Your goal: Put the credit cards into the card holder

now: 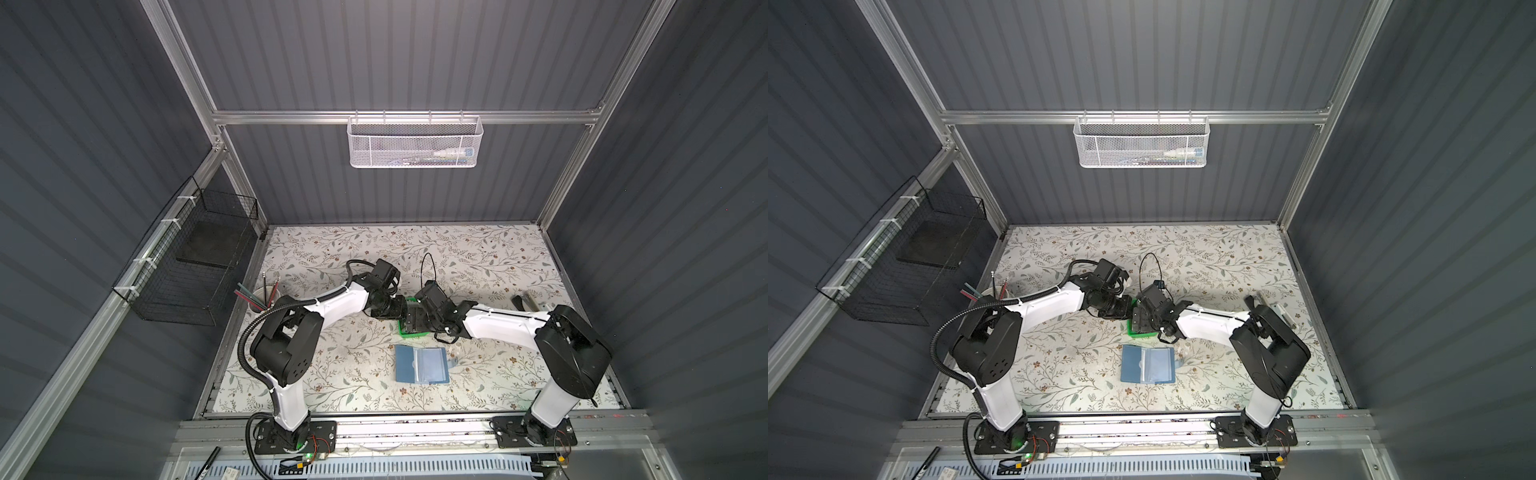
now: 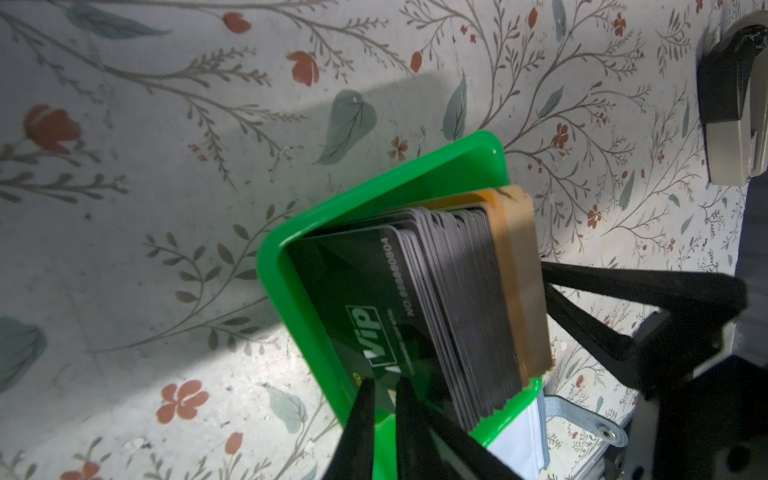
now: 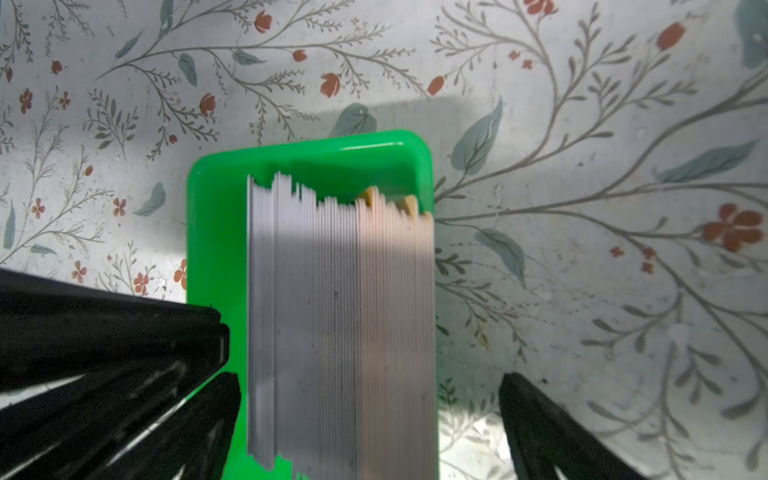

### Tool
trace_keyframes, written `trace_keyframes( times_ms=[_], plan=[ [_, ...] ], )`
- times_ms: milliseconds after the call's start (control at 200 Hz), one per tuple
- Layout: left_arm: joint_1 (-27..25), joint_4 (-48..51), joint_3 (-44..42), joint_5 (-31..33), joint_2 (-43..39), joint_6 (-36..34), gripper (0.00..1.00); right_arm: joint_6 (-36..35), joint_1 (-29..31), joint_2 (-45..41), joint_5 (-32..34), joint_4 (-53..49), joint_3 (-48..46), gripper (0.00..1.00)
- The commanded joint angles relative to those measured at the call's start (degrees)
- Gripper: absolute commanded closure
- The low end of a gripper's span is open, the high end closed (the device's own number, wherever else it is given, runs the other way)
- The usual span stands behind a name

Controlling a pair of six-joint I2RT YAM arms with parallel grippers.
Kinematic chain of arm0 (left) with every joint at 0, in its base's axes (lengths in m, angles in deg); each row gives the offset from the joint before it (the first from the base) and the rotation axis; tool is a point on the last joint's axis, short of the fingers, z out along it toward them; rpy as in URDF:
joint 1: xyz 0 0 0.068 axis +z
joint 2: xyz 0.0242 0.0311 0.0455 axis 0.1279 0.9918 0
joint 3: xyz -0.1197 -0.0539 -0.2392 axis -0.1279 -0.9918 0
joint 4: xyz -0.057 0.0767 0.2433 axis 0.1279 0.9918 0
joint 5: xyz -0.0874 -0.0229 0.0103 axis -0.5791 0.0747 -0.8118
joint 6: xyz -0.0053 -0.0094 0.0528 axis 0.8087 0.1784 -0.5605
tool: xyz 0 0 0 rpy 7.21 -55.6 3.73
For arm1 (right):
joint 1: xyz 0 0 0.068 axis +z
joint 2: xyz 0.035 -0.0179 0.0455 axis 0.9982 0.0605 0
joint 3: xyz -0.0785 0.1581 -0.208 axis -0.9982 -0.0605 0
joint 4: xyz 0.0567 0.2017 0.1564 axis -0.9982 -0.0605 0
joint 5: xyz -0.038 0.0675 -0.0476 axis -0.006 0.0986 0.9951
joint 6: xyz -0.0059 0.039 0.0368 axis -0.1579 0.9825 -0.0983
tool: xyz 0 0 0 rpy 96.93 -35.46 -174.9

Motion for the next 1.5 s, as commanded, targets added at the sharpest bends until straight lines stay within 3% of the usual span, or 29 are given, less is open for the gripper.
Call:
trace_keyframes(
  times_ms=[0, 1101, 1496],
  plan=[
    [-0.2, 1.4, 1.2, -0.9, 1.3, 0.3, 0.86, 0.7, -0.3, 0.6, 1.7, -1.8, 0.4, 0.01],
    [-0.7, 2.7, 1.9, 0.2, 2.4, 0.0, 0.86, -0.1, -2.5, -2.9, 3.4, -2.8, 0.2, 0.01],
    [-0.8, 2.9, 2.0, 0.8, 2.1, -0.2, 0.86, -0.8, -1.8, -3.4, 0.4, -1.2, -1.7, 0.01]
  ],
)
